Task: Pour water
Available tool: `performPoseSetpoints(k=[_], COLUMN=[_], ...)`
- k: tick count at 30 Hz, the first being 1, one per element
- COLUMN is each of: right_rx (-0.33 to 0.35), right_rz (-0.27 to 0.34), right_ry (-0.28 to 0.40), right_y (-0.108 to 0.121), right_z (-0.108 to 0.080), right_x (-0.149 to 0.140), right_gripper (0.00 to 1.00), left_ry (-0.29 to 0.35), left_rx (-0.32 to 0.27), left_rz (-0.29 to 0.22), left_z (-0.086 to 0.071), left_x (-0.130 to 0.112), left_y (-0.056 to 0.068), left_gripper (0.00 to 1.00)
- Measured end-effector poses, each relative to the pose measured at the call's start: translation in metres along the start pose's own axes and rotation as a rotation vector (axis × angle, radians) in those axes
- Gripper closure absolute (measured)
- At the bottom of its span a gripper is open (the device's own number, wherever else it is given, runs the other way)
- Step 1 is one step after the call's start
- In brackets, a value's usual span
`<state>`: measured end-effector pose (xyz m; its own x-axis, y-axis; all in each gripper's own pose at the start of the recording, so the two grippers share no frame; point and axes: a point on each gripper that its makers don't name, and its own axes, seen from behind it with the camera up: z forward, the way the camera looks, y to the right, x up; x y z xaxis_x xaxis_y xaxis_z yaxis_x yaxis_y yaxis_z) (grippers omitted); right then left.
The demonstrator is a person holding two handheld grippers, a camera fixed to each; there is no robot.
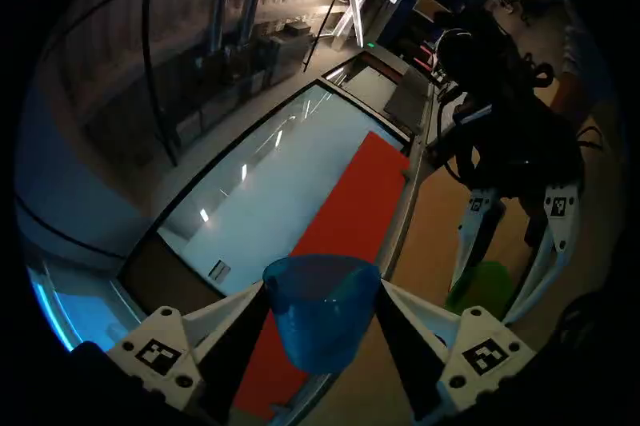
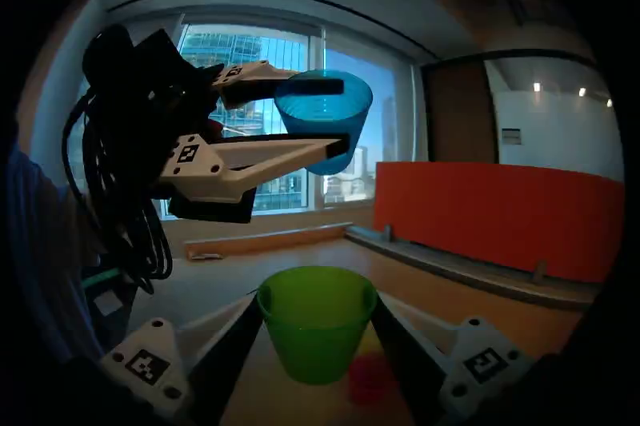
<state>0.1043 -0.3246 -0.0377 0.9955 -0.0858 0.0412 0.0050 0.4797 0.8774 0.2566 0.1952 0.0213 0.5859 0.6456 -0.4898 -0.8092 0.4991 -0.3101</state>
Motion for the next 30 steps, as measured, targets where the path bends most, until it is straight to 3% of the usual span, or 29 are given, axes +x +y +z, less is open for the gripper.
performPoseSetpoints(k=[30], right_rx=[0.001], right_rz=[0.003], right_ry=[0.006], right_y=[0.0017], right_z=[-0.0017], right_x=[0.0018], right_gripper=[0.08], left_ry=[0.012], left_rx=[0.017], left_rz=[0.127], left_z=[-0.0011], left_x=[0.008], left_y=[0.0], left_gripper=[0.14])
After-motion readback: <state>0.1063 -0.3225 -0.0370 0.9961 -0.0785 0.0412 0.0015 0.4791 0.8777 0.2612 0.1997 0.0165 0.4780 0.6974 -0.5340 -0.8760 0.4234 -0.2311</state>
